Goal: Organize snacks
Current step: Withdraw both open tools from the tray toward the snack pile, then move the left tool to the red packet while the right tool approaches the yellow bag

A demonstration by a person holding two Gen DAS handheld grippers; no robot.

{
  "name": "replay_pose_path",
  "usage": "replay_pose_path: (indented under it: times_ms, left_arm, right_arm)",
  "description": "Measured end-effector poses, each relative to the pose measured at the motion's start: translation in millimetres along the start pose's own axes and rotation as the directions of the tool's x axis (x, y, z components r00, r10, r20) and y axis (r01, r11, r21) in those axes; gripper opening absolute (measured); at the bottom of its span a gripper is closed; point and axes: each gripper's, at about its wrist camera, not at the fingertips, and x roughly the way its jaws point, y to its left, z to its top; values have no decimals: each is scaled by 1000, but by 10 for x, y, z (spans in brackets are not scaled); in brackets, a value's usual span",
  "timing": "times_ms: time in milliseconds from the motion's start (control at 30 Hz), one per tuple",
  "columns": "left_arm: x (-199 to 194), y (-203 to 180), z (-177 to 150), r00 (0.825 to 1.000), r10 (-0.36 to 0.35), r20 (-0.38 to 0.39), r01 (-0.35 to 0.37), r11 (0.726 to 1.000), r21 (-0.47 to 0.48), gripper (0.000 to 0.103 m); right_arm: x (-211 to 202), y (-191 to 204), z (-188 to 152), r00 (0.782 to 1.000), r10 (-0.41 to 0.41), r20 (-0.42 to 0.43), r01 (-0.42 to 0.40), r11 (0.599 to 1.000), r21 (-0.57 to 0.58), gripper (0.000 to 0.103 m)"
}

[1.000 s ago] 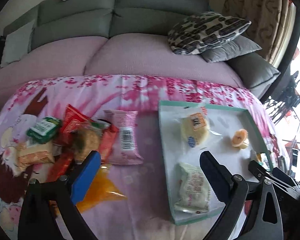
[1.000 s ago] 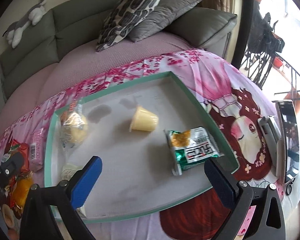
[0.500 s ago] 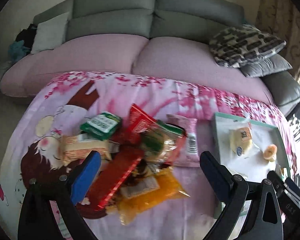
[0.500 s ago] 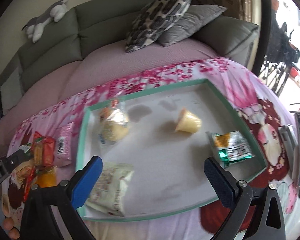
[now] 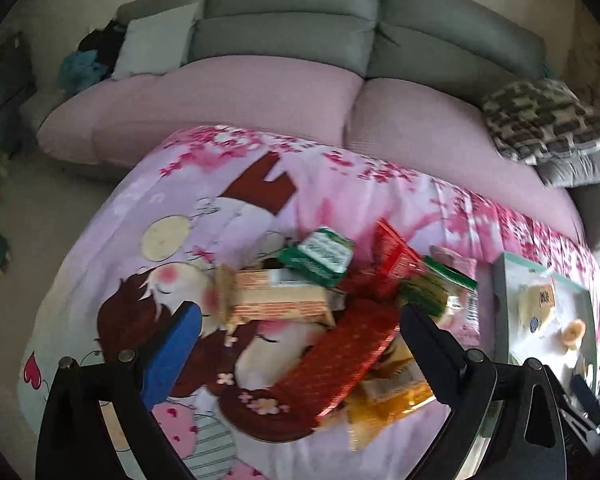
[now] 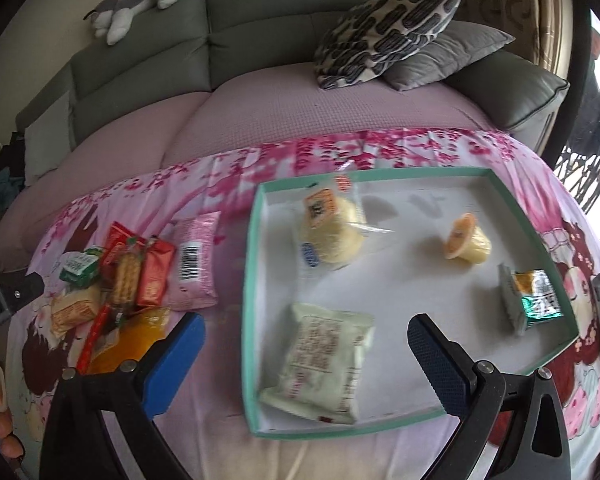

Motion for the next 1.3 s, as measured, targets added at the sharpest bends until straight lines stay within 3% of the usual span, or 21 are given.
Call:
replay_pose_path:
  times_ms: [200, 400, 767, 1000, 1300]
  left_arm:
    - [107, 216, -12, 998, 39, -53, -40, 999, -25, 99]
    - [261, 255, -61, 992, -6, -126, 0, 999, -45, 99]
    - [705, 261, -252, 960, -34, -277, 13, 997, -77, 99]
    - [790, 269, -257, 953, -44, -299, 17, 996, -92, 99]
    - [823, 245, -239, 950, -53, -306, 26, 995, -92, 99]
  right_arm:
    - [32, 393, -47, 998, 58, -23, -60, 995, -79, 102]
    - [97, 787, -118, 990, 127, -59, -135, 976, -169, 102]
    - [326, 1167, -240, 978, 154, -137, -190, 933, -305, 102]
    - [476, 1277, -312, 963, 180, -199, -239, 912, -332, 102]
    - [517, 1335, -377, 963, 165, -215, -236, 901, -364, 102]
